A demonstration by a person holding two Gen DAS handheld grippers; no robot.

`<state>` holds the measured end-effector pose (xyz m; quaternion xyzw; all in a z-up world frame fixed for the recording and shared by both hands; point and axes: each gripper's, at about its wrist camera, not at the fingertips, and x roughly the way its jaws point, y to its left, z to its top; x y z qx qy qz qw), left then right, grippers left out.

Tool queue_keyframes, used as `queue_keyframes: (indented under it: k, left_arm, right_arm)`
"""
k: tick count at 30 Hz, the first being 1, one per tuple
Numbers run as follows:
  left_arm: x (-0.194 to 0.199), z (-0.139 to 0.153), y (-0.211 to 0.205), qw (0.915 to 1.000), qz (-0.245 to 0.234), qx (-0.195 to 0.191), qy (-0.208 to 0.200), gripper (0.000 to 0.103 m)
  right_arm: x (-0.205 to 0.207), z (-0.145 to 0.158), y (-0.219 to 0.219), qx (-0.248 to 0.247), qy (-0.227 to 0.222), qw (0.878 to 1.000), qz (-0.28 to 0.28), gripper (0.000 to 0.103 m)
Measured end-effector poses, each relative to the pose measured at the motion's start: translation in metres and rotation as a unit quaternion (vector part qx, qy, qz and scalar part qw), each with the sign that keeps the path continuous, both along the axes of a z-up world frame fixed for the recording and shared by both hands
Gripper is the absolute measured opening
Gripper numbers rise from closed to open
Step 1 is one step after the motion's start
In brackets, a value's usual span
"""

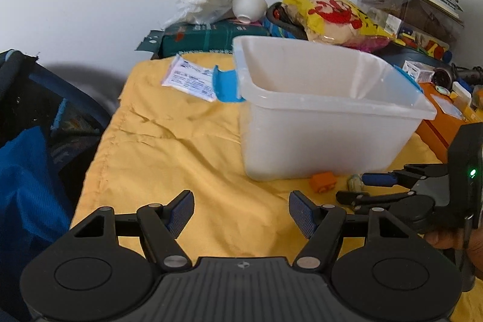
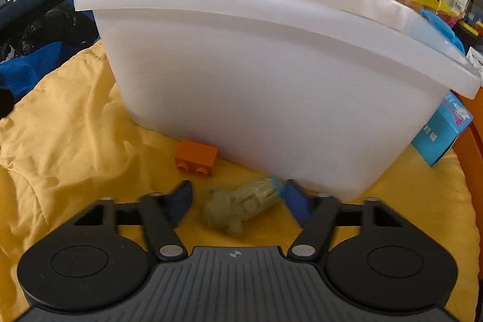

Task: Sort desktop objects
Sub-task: 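Move both open tools back over the remaining toys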

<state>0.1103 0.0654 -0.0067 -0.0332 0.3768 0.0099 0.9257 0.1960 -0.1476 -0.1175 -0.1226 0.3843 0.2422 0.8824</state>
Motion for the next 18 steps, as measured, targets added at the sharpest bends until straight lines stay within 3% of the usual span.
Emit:
queue_keyframes:
  k: [3,5,7,14,16,18]
  left_arm:
    - [0.008,-0.005,-0.012,0.9999,-0.015,0.000,0.003,0.073]
    - [0.013,-0.007,-0.021,0.9997,-0.022,-0.001,0.005,0.073]
    - [0.016,-0.008,-0.029,0.9996,-0.028,-0.003,0.005,0.073]
    - [0.023,-0.012,-0.048,0.9990,-0.044,0.008,0.010,0.073]
    - [0.027,-0.017,-0.051,0.9989,-0.045,0.006,0.012,0.073]
    - [0.033,-0.024,-0.055,0.9989,-0.044,0.006,0.016,0.073]
  right_arm:
    - [0.002,0.002,-0.014,0.017,0.009,1.000,-0.008,0.045]
    - [0.002,0.002,-0.021,0.014,0.011,1.000,-0.010,0.045]
    - [0.004,-0.001,-0.028,0.014,0.029,0.999,-0.020,0.051]
    - [0.009,-0.003,-0.039,0.049,0.040,0.997,-0.036,0.051]
    - [0.007,-0.004,-0.036,0.043,0.040,0.998,-0.025,0.029]
    - [0.002,0.000,-0.041,0.047,0.030,0.998,-0.017,0.025]
